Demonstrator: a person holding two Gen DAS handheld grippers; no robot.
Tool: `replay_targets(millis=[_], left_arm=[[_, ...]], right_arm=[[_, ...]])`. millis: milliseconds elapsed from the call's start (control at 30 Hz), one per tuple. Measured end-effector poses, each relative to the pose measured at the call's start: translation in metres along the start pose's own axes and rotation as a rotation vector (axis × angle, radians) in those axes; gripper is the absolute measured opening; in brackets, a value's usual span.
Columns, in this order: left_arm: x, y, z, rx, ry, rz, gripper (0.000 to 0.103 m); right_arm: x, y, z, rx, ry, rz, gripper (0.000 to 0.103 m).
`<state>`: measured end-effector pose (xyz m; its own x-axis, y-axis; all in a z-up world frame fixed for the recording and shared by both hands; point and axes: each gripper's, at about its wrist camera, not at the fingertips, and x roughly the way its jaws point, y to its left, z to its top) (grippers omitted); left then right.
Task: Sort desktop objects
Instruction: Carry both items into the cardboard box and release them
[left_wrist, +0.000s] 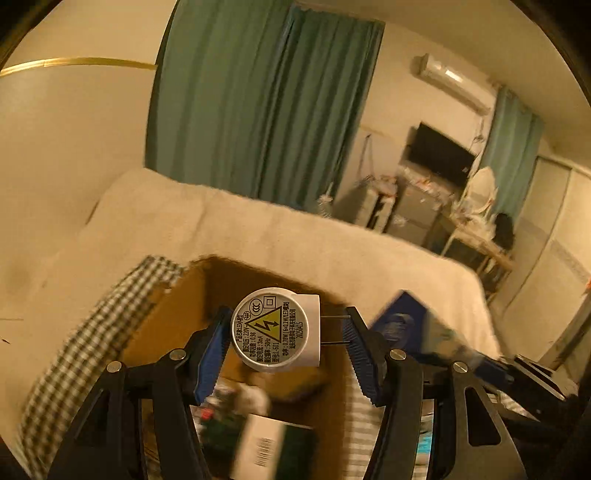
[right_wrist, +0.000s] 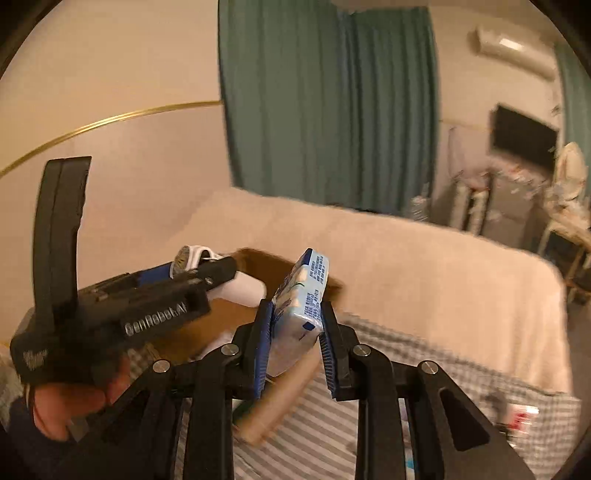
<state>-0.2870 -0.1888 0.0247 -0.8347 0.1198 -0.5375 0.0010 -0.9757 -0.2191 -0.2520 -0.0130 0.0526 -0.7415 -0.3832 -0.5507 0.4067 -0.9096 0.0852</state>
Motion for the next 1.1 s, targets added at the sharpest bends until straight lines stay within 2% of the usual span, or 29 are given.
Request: replay_targets(millis=[33,200,267,400,433,500,600,733,767,800,900,1033,1100], left_arm=[[0.011,0.009,-0.003,0.002,0.018,0.043,0.061],[0.045,0.046,-0.030,-0.036,0.105,0.081,0.061],[0.052,0.048,-0.041,-0.031,0.128,0.093,0.062],[0.054,0.041,-0.055,-0.001,0.159,0.106,0.063],[0.052,0.038,-0.057,0.013,0.162,0.113,0.065],[0.045,0.031,-0.057,0.020,0.155,0.126,0.079],[0.025,0.015,-0.054,0.018,0.119,0.145,0.090],[-0.012,-0.035,-0.044,0.055,0.052,0.116,0.100],[-0.021,-0.048,-0.045,0.067,0.039,0.104,0.103],[-0.029,-0.061,-0.046,0.077,0.028,0.090,0.103],[-0.050,-0.106,-0.058,0.120,0.020,0.030,0.103],[-0.055,-0.159,-0.093,0.171,0.064,-0.048,0.103],[-0.050,-0.176,-0.112,0.181,0.093,-0.072,0.103]], right_arm=[[0.017,0.005,0.001,-0.001,0.021,0.009,0.024],[0.085,0.012,-0.013,0.011,0.130,-0.003,0.024],[0.095,0.011,-0.021,0.033,0.151,0.015,0.024],[0.086,0.000,-0.036,0.078,0.150,0.021,0.027],[0.079,-0.004,-0.037,0.092,0.144,0.028,0.027],[0.064,-0.013,-0.033,0.103,0.128,0.006,0.032],[0.024,-0.033,-0.031,0.106,0.085,-0.043,0.032],[-0.042,-0.054,-0.033,0.098,0.024,-0.145,0.035],[-0.057,-0.059,-0.034,0.097,0.012,-0.168,0.038],[-0.076,-0.064,-0.038,0.101,-0.004,-0.197,0.041],[-0.127,-0.087,-0.052,0.131,-0.043,-0.256,0.042],[-0.169,-0.114,-0.078,0.186,-0.058,-0.313,0.044],[-0.183,-0.131,-0.097,0.217,-0.052,-0.346,0.052]])
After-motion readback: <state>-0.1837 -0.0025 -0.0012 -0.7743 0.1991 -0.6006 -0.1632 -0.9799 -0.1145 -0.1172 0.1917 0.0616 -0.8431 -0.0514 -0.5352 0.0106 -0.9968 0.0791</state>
